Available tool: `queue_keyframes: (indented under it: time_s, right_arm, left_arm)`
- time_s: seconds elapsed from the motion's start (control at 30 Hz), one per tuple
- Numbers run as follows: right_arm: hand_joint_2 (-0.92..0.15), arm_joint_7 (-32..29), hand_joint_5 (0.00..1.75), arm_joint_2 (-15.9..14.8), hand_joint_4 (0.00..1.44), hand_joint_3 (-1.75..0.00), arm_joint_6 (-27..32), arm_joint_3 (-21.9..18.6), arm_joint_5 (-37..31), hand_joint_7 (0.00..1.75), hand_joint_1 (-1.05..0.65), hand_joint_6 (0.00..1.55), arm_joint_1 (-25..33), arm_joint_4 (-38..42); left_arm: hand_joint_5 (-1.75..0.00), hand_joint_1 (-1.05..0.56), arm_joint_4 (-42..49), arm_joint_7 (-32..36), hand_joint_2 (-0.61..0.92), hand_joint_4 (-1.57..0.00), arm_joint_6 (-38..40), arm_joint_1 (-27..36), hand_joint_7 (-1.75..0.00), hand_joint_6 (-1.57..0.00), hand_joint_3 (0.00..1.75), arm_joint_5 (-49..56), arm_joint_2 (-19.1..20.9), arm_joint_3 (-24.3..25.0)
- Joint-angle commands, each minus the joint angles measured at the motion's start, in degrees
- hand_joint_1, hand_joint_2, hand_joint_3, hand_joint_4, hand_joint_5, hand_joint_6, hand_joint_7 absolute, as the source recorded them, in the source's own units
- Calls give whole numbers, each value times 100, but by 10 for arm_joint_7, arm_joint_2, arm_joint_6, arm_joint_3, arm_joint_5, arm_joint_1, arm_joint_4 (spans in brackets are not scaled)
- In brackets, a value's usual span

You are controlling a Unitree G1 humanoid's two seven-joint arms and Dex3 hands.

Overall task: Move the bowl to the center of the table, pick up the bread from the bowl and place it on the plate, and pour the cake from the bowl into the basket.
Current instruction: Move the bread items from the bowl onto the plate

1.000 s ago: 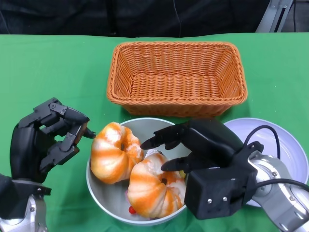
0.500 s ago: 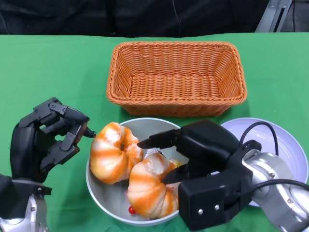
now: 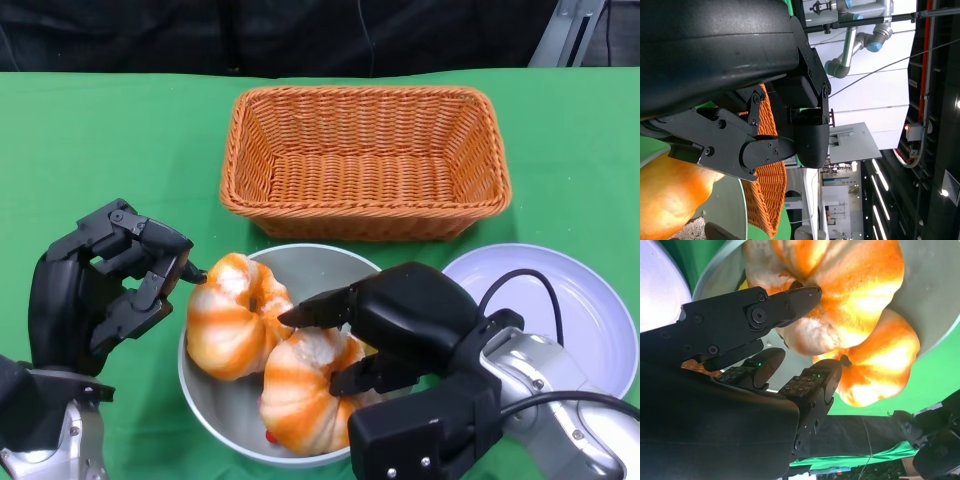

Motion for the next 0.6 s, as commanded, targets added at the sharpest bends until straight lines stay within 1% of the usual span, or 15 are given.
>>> queue_keyframes:
  time_s: [0.03,0.13,0.3,0.43,0.6]
  right_arm:
    - [-83,-1,5,-3,68,0,1,13,-15,2,-49,64,-11,25]
    - [-84,-6,6,-6,71,0,-2,26,-32,1,-51,64,-21,43]
    - [-86,-19,5,-13,71,-1,-5,46,-60,0,-53,62,-29,59]
    - [-86,-27,5,-14,71,0,-7,51,-69,0,-54,62,-31,64]
    - [-86,-36,4,-18,70,0,-4,68,-98,0,-55,61,-36,72]
  left_arm:
    - [-138,-14,-5,-8,78,-80,-5,4,-103,-90,59,-10,5,4]
    - [-136,-14,-7,-4,78,-81,-3,5,-103,-91,58,-9,3,4]
    - [-136,-14,-15,1,78,-82,0,10,-103,-92,57,-6,1,2]
    - [-136,-14,-19,4,78,-83,4,11,-103,-92,56,-4,0,2]
    - [-136,-14,-23,6,77,-82,4,14,-104,-91,56,-2,1,2]
